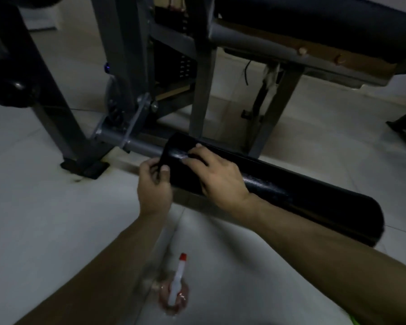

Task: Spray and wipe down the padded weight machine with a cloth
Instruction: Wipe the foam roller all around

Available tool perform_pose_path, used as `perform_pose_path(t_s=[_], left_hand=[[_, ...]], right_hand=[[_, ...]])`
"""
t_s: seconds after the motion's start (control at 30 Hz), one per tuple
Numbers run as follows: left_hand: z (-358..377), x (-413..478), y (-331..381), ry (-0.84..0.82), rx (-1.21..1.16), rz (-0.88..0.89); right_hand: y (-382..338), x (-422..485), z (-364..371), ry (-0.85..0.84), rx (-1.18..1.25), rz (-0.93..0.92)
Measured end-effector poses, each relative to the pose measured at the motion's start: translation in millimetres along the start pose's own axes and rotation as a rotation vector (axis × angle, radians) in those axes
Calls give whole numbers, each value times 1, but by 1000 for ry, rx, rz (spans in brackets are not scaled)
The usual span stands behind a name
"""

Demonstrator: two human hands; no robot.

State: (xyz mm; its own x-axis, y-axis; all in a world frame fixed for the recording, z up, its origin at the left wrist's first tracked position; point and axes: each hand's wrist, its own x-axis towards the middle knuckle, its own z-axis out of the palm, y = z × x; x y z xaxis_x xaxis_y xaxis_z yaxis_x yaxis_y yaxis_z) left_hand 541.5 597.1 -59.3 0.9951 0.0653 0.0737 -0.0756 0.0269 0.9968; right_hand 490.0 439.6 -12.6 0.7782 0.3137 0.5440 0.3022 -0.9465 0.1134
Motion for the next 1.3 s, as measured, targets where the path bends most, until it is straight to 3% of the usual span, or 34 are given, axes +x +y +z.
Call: perform_pose_path(t_s=[0.17,0.27,0.37,0.43,0.57,0.7,0.97,1.07,1.3], left_hand=[[-9,12,-1,-67,48,20],[-3,15,12,-27,49,-15],[5,10,22,55,120,-36],[10,-1,26,104,278,39],[32,-43,22,-11,456,239],[63,-78,11,-113,490,178],[94,-92,14,-92,518,97],[102,-92,22,-79,542,103],[100,-73,50,5,578,96]], right_hand=[[-39,80,30,-65,86,-18],[-25,70,22,-64,114,-19],[3,25,2,-63,88,-11],[22,-7,-14,-47,38,8],[56,-71,-51,-35,-39,54],[101,-164,-97,-35,-123,143],[146,-300,-166,-75,-260,388],[141,-285,-161,-68,-220,428],[96,-162,-98,-25,-70,243]])
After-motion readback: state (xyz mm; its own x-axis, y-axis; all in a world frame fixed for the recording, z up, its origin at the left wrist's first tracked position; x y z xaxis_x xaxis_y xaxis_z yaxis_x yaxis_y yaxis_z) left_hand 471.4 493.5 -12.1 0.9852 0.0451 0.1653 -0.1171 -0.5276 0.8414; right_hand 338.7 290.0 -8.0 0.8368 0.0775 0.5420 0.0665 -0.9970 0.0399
